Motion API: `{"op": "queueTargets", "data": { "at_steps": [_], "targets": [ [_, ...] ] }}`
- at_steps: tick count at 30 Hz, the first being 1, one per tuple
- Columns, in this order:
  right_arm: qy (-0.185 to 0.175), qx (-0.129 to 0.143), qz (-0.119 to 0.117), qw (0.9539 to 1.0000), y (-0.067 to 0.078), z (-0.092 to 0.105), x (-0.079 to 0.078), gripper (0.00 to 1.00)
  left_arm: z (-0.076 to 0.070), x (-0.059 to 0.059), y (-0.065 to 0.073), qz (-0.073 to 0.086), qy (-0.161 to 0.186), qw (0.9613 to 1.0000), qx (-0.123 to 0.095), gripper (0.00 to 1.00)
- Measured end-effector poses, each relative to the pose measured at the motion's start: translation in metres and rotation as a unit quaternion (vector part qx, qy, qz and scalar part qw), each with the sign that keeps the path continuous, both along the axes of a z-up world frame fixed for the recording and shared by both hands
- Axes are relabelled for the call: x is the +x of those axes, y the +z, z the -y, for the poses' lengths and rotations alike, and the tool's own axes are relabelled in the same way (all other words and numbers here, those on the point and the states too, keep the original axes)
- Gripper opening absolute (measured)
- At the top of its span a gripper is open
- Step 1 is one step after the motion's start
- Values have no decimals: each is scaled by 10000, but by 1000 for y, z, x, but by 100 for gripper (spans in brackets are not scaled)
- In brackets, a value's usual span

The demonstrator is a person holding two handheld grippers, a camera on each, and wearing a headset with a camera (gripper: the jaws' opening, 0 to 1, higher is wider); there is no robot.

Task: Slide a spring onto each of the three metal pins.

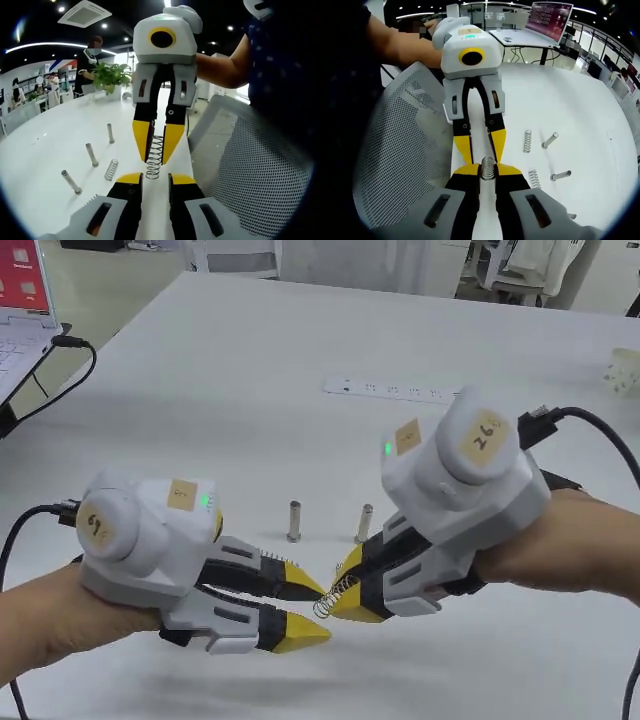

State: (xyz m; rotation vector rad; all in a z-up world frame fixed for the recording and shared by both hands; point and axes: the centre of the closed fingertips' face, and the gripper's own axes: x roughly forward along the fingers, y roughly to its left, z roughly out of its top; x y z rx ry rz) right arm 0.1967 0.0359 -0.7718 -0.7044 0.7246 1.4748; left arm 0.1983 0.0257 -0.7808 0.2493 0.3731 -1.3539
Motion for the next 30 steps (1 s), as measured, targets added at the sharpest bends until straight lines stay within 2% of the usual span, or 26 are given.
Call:
{"op": "queueTargets", "data": {
  "at_steps": [7, 16, 30],
  "targets": [
    [-177, -35, 38, 9998, 2, 12, 9, 8, -6, 4, 0, -18, 174, 9998, -29, 25],
    [-295, -76, 47, 9995, 1, 21, 14, 8, -18, 11, 3, -101, 477, 9987, -148, 38],
    [-440, -153, 81, 9989, 3, 36, 25, 8, -40, 17, -3, -170, 1040, 9941, -257, 67]
  ]
}}
